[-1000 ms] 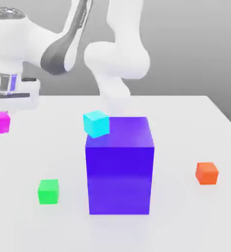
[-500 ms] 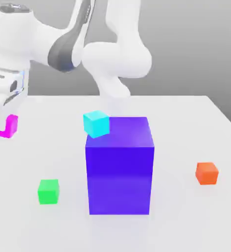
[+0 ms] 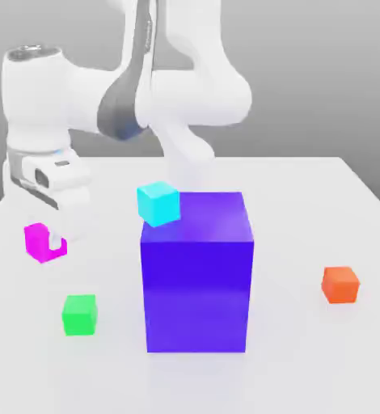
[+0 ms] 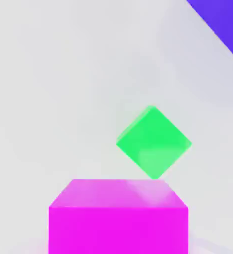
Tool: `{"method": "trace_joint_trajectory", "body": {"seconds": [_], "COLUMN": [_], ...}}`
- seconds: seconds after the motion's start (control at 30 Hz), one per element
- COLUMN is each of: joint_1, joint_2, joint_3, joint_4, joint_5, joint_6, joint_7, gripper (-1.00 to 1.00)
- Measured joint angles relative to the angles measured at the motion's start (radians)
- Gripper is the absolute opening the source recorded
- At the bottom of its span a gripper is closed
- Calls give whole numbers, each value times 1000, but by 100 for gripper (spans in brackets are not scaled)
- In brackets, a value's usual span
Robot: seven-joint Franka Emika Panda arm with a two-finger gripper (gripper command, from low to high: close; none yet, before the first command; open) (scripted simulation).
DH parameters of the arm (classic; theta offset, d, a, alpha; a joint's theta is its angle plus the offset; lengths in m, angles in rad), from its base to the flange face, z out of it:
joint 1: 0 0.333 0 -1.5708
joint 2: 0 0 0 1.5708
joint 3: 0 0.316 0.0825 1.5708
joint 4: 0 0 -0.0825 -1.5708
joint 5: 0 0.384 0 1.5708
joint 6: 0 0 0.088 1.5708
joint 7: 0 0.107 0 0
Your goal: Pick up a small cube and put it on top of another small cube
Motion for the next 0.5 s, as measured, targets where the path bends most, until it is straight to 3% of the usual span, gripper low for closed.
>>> {"method": "trace_joint_trajectory", "body": {"seconds": [0.2, 0.4, 0.43, 0.5], "joint_1": [113, 102, 88, 88], "joint_2": [133, 329, 348, 348], "joint_3": [-47, 51, 74, 74], "joint_4": [-8, 2, 4, 4], "joint_5": [168, 515, 553, 553], "joint_6": [90, 240, 254, 254], "joint_7": [-296, -547, -574, -574], "gripper": [-100, -100, 100, 100]}}
